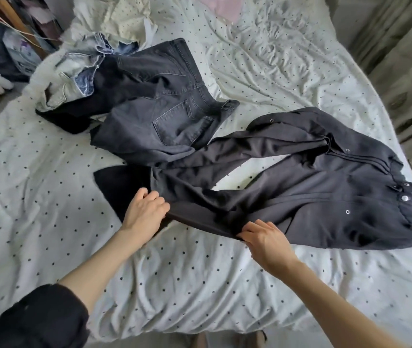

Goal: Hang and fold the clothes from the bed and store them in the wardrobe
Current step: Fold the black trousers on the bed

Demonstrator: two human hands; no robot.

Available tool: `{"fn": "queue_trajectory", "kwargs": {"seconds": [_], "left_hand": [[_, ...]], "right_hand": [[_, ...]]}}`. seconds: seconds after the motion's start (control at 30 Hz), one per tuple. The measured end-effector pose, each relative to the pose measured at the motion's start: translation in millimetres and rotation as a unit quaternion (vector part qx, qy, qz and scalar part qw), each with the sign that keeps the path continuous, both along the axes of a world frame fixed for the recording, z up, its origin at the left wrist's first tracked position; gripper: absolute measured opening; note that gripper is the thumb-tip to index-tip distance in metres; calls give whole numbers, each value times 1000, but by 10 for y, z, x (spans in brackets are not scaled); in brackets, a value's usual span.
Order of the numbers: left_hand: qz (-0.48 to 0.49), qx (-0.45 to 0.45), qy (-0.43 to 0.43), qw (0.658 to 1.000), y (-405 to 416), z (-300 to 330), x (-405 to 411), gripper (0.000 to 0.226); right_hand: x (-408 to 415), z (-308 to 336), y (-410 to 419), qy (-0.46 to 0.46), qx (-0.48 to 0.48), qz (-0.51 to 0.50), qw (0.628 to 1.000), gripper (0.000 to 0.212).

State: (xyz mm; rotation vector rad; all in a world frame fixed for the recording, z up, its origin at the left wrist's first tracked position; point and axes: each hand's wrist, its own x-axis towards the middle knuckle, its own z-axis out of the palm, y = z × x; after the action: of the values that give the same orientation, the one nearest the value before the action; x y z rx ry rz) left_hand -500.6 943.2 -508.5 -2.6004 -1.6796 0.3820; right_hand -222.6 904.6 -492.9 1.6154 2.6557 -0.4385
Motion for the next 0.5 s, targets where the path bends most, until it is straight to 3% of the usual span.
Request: {"fn": "queue_trajectory", "kwargs": {"seconds": [0.07,0.13,0.23,0.33,0.5], "left_hand": [[24,-6,30,999,-37,-1,-115,11],[56,-23,50,997,-83,-27,-264,6],[90,-85,117,985,-261,-60,-595,15],[100,-132,121,979,-566,-171,-775,32],[123,-214,107,963,-1139,-420,-731,33]], "right_hand": [[33,9,-51,-18,-23,-4,1000,24],[95,-87,-85,-59,-84,-6,995,31],[172,-196,-136,-124,-153,-5,980,37],[116,-243,-95,-170,-194,-13,966,35],[-443,-267,81,-135,-106,2,985,45]]}}
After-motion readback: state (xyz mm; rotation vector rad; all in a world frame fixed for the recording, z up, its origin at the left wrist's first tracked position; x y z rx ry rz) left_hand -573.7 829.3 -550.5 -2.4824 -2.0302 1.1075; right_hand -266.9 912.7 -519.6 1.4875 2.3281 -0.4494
